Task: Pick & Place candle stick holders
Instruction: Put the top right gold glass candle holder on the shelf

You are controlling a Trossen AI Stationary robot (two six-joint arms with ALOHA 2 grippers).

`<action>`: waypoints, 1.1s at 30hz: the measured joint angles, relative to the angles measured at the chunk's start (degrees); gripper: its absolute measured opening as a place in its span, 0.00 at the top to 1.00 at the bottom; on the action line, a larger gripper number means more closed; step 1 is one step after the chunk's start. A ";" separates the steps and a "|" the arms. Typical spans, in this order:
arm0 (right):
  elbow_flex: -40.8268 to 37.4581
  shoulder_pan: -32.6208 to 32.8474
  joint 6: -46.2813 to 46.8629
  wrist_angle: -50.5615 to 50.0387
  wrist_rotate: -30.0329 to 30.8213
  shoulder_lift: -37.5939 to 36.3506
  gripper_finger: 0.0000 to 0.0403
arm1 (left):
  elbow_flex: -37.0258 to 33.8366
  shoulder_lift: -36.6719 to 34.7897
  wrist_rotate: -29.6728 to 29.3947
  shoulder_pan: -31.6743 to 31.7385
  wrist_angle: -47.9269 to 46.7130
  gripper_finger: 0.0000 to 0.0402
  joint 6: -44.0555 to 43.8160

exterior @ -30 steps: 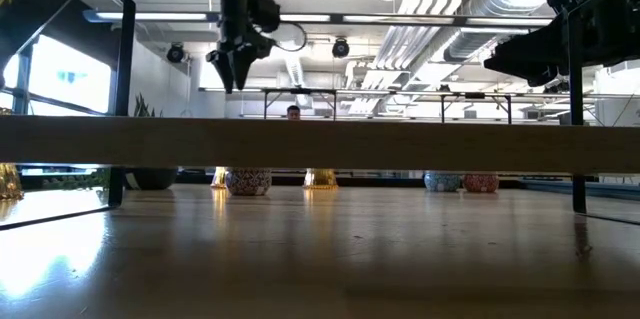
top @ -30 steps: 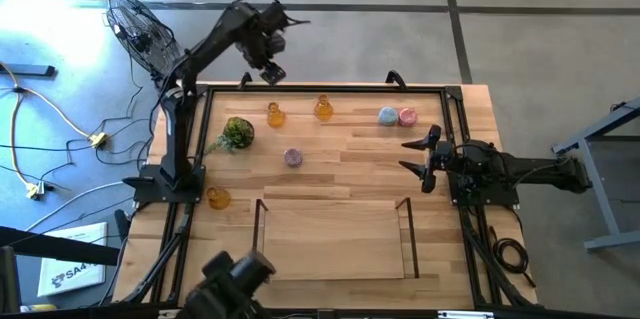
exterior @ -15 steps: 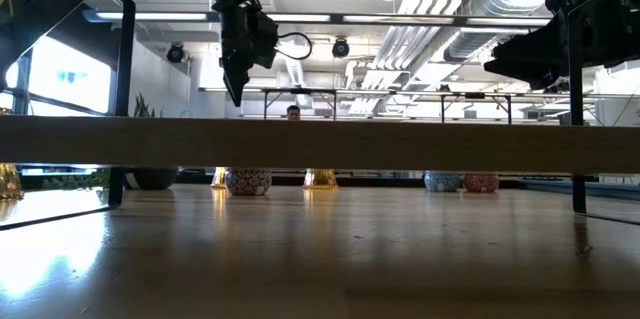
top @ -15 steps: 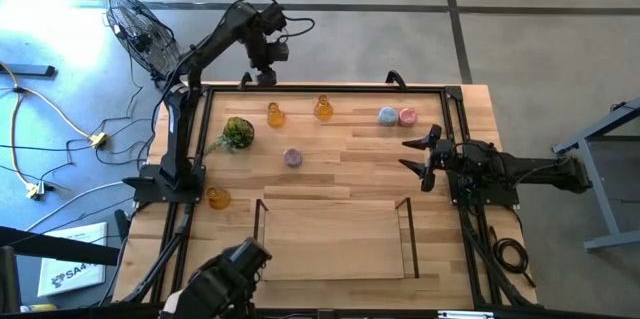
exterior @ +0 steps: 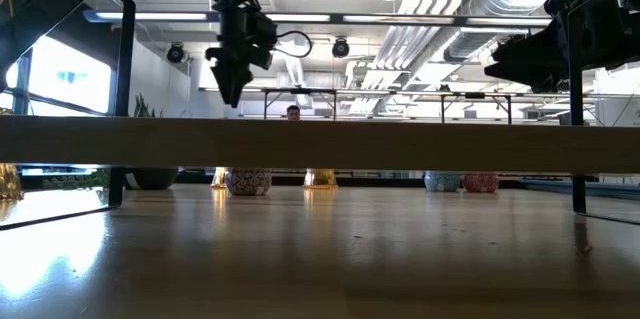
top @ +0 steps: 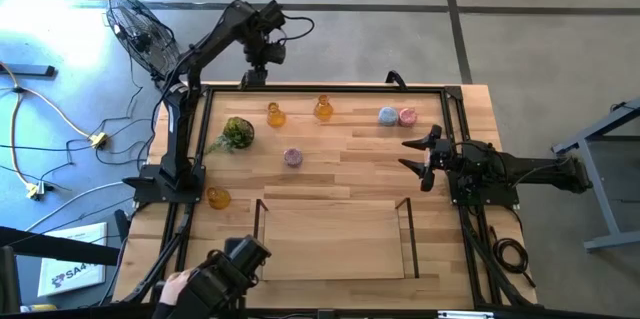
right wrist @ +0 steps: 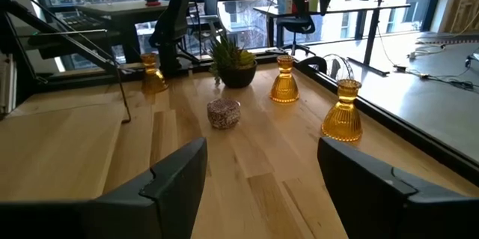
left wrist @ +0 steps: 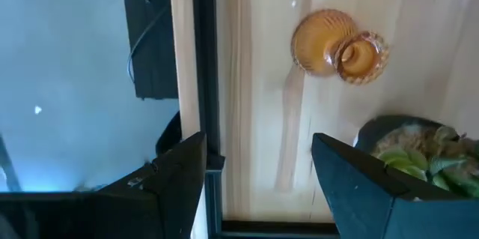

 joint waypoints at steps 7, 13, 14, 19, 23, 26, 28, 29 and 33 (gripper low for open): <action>0.00 -0.02 -0.15 -0.16 0.21 0.00 0.38 | -5.43 -0.07 1.10 -0.06 -0.04 0.41 6.14; 0.00 -0.02 -0.22 -0.16 1.76 0.00 0.38 | -12.08 -0.04 -2.42 -0.01 1.04 0.41 11.79; 0.00 -0.02 -0.22 -0.16 2.37 0.00 0.38 | -12.63 0.00 -2.93 -0.01 1.53 0.41 12.88; 0.00 -0.02 0.23 0.71 4.89 0.00 0.38 | -13.42 -0.02 -3.61 0.38 5.45 0.41 16.65; 0.00 -0.02 0.20 1.52 5.08 0.00 0.38 | -13.42 -0.02 -4.67 0.38 6.41 0.41 19.42; 0.00 -0.02 -0.48 2.43 5.15 0.00 0.38 | -13.42 -0.02 -4.98 0.38 7.14 0.41 19.63; 0.00 -0.02 -1.18 2.47 5.18 0.00 0.38 | -13.42 -0.02 -5.16 0.38 7.12 0.41 19.19; 0.00 -0.02 -1.77 2.47 5.17 0.02 0.38 | -13.42 -0.02 -5.89 0.38 7.05 0.41 18.85; 0.00 -0.02 -3.10 2.49 5.15 0.00 0.38 | -13.42 -0.41 -13.07 0.36 5.17 0.41 14.41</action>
